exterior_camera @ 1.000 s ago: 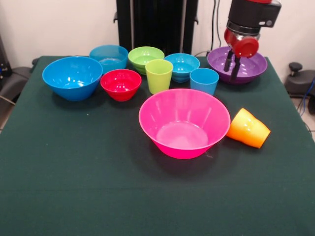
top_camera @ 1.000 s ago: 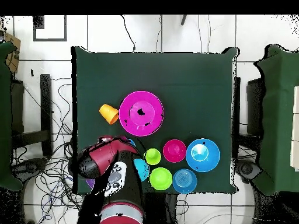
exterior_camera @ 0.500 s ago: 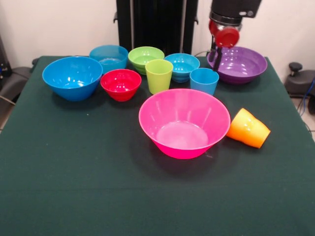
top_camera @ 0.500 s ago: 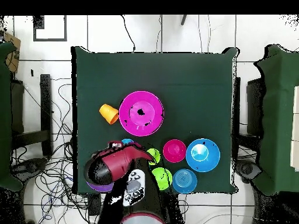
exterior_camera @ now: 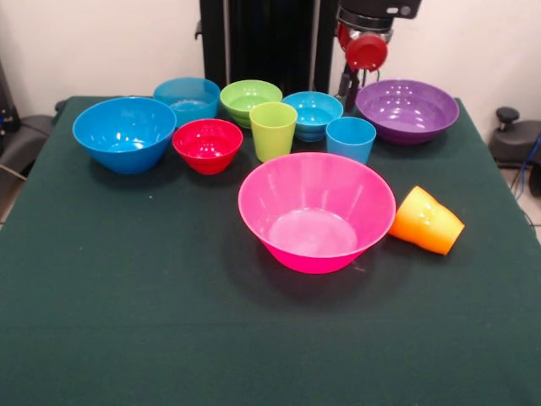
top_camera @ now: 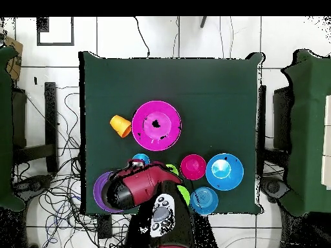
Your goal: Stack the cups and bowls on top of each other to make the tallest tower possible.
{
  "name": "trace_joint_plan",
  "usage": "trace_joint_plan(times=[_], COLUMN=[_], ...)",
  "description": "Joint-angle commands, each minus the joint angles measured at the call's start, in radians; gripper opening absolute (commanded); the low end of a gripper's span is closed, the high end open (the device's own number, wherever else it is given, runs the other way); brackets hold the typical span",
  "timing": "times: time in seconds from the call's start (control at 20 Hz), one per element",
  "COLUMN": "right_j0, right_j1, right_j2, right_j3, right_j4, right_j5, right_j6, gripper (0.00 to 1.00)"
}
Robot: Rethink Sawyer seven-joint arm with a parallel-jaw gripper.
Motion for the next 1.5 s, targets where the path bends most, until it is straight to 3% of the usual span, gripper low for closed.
trace_joint_plan(times=[0.05,0.65,1.5], right_j0=[0.044,0.172,0.190], right_j1=[0.073,0.188,0.295], right_j2=[0.073,-0.030,-0.085], right_j3=[-0.010,-0.093,-0.159], right_j4=[-0.075,-0.066,-0.062], right_j5=[0.012,-0.033,-0.113], right_j6=[-0.172,-0.078,-0.084], gripper=[1.00,1.00,1.00])
